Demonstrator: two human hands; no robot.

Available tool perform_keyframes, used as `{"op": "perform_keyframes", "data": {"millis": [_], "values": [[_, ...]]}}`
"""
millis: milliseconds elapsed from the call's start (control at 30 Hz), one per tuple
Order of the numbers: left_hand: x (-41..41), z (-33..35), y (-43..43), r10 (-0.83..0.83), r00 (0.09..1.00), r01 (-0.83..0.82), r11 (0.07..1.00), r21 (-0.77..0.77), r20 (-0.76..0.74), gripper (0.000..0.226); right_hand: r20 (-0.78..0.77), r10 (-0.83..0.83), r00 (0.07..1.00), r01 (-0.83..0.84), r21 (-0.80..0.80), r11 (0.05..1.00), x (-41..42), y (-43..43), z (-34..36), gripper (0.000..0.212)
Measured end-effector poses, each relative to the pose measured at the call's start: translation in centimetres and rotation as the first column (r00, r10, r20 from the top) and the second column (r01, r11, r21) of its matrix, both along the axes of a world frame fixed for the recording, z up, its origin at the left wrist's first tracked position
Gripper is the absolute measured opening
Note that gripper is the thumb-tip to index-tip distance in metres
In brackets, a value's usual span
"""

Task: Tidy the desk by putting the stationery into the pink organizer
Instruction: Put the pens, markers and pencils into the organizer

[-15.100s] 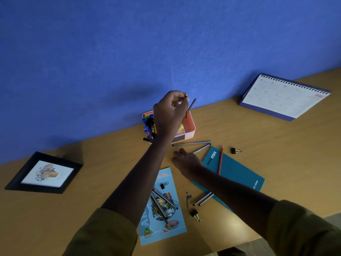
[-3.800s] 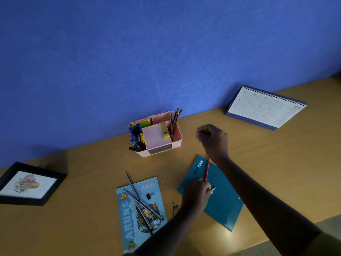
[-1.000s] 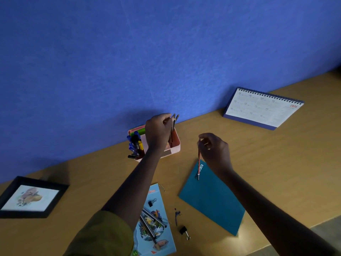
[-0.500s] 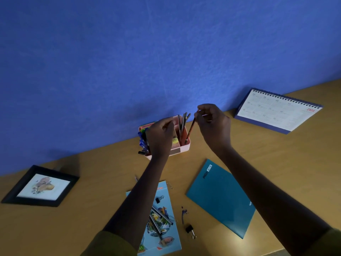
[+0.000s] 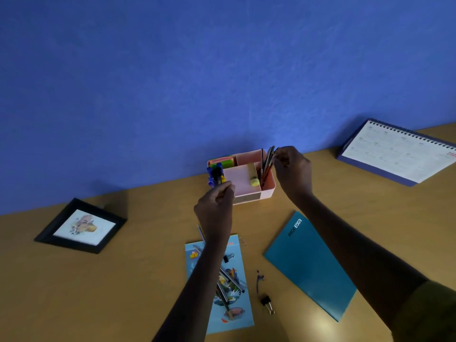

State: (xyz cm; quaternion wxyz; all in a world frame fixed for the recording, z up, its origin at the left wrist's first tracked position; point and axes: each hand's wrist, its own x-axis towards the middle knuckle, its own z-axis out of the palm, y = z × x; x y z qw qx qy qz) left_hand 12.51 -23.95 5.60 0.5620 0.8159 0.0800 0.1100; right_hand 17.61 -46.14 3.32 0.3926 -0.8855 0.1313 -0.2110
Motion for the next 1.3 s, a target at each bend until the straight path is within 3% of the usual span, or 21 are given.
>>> {"op": "perform_keyframes", "data": {"millis": [367,600,800,967,1133,1233,1300], "values": [[-4.0,-1.6,6.2,0.138,0.963,-0.161,0.984,-0.082,-0.229,0.012,-0.029,-0.046,0.999,0.047,0.055,0.997,-0.2,1.1,-1.0,0.019],[-9.0,-3.8,11.4,0.223,0.896,-0.236,0.972,0.012,-0.384,0.008,0.009,-0.056,0.998,0.055,0.089,0.995,-4.2,2.1,0.1,0.017],[-13.4,-5.7,12.7,0.221,0.838,-0.228,0.972,0.046,-0.499,0.007,-0.087,0.192,0.977,-0.186,0.076,0.98,-12.8,8.0,-0.8,0.01],[-15.5,-7.4,12.5,0.183,0.829,-0.18,0.982,0.057,-0.529,0.003,-0.306,0.446,0.841,-0.409,0.181,0.895,-18.8,13.1,-5.6,0.012],[-15.9,-8.2,12.2,0.181,0.826,-0.138,0.983,0.118,-0.534,0.017,-0.385,0.516,0.765,-0.506,0.136,0.852,-19.2,17.5,-7.3,0.02],[-15.2,-8.6,12.3,0.198,0.82,-0.133,0.979,0.157,-0.537,0.003,-0.408,0.521,0.75,-0.535,0.09,0.84,-16.9,19.7,-7.4,0.011],[-14.5,-8.9,12.6,0.209,0.807,-0.139,0.976,0.168,-0.553,0.011,-0.437,0.481,0.76,-0.513,0.049,0.857,-14.8,21.2,-7.3,0.005]]}}
